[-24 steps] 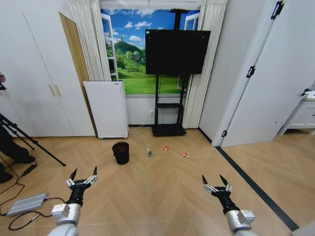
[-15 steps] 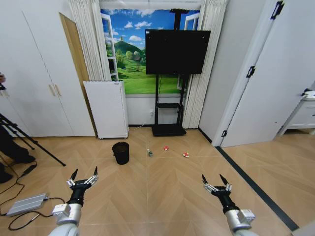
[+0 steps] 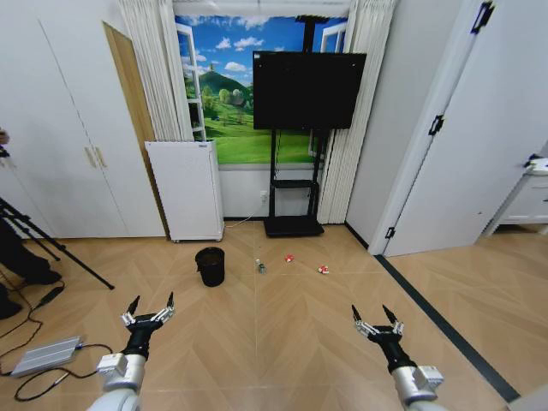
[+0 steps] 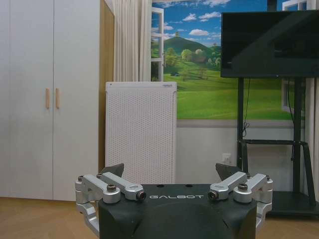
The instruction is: Pick up the trash bin and place the garbage on the floor into it.
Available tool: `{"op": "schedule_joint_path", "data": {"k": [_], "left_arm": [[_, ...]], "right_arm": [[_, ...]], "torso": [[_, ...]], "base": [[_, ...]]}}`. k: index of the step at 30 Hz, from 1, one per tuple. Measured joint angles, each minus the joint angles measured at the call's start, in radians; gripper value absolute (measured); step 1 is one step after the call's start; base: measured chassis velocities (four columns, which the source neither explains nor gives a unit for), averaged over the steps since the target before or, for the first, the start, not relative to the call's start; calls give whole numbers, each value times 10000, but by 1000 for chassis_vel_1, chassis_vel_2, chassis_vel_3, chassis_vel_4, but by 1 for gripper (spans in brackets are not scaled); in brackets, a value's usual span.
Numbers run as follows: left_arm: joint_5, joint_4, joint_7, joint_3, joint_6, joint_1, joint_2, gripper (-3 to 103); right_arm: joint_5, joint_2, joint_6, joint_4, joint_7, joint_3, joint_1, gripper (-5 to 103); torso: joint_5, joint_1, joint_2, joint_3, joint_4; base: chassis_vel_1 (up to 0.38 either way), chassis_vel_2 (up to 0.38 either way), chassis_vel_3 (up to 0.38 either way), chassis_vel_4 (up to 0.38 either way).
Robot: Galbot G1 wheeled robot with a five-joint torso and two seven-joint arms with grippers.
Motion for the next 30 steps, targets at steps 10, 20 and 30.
{"op": "schedule_joint_path", "data": {"k": [10, 20, 30], "left_arm": [[9, 88, 18, 20, -22, -12, -8, 100], [-221, 64, -90, 55, 130, -18, 14, 100], [-119, 72, -112, 27, 162, -17, -31, 100]], "right_arm": [[-9, -6, 1, -39, 0, -17, 1, 100], [9, -20, 9, -53, 0, -26, 12, 100], [19, -10, 19, -99, 0, -56, 70, 100]], "torso": [[-1, 200, 485, 288, 0], [0, 299, 725, 429, 0], [0, 102, 250, 152, 0]], "base": [[0, 0, 0, 0], [0, 0, 0, 0], [0, 0, 0, 0]]}}
